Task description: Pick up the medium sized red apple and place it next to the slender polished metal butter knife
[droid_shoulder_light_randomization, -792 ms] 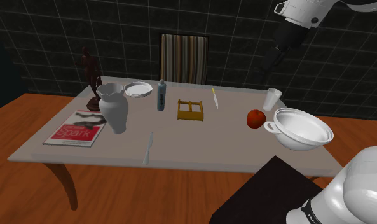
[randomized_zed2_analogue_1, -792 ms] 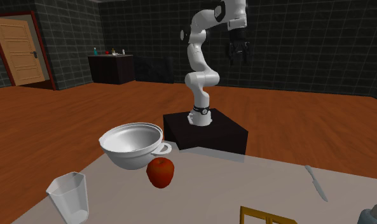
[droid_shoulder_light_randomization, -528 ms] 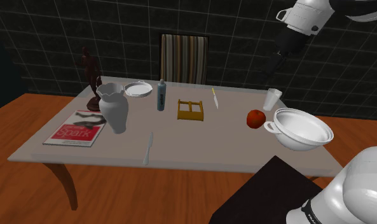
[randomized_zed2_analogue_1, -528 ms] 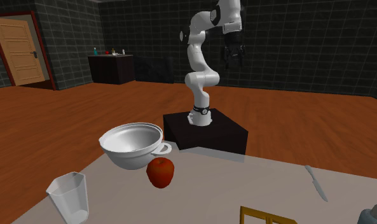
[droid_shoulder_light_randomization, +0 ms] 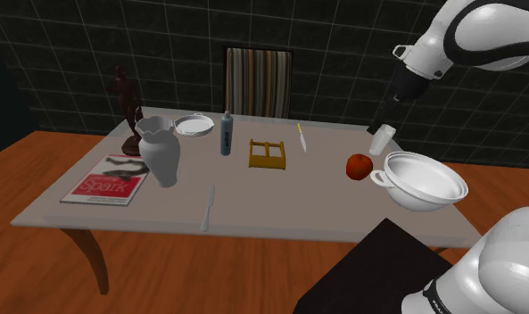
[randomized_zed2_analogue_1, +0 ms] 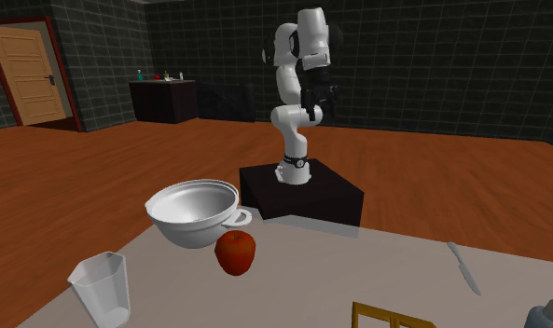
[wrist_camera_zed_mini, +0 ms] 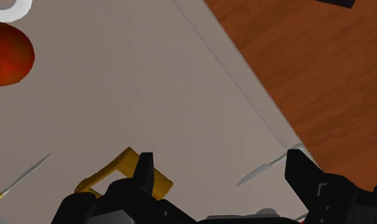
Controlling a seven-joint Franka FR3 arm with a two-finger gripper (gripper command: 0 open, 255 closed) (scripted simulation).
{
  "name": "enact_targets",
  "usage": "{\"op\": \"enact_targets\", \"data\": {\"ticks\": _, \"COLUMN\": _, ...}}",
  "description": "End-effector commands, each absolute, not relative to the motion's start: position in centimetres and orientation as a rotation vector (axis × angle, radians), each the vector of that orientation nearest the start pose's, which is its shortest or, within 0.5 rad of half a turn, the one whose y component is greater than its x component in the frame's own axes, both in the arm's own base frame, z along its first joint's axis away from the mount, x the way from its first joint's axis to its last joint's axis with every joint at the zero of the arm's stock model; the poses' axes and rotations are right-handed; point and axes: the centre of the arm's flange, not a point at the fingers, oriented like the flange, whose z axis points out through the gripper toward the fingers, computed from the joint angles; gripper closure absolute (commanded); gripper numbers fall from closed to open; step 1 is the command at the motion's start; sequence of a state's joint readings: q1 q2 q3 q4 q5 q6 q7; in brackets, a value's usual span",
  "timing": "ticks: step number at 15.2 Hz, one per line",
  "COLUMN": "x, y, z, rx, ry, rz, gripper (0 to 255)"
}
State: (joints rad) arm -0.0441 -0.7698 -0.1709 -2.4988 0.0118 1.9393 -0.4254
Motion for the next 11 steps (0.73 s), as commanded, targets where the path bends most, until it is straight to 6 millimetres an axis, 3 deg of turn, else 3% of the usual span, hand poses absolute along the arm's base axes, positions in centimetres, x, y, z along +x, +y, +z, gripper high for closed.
{"op": "enact_targets", "data": {"ticks": 1, "x": 33.5, "y": -10.3, "z": 53.1, "rx": -3.031, "ry": -0.385, "rz": -0.375, "gripper": 0}}
{"op": "enact_targets", "data": {"ticks": 11, "x": 34.7, "y": -21.0, "z": 45.2, "rx": -3.012, "ry": -0.448, "rz": -0.464, "gripper": 0}}
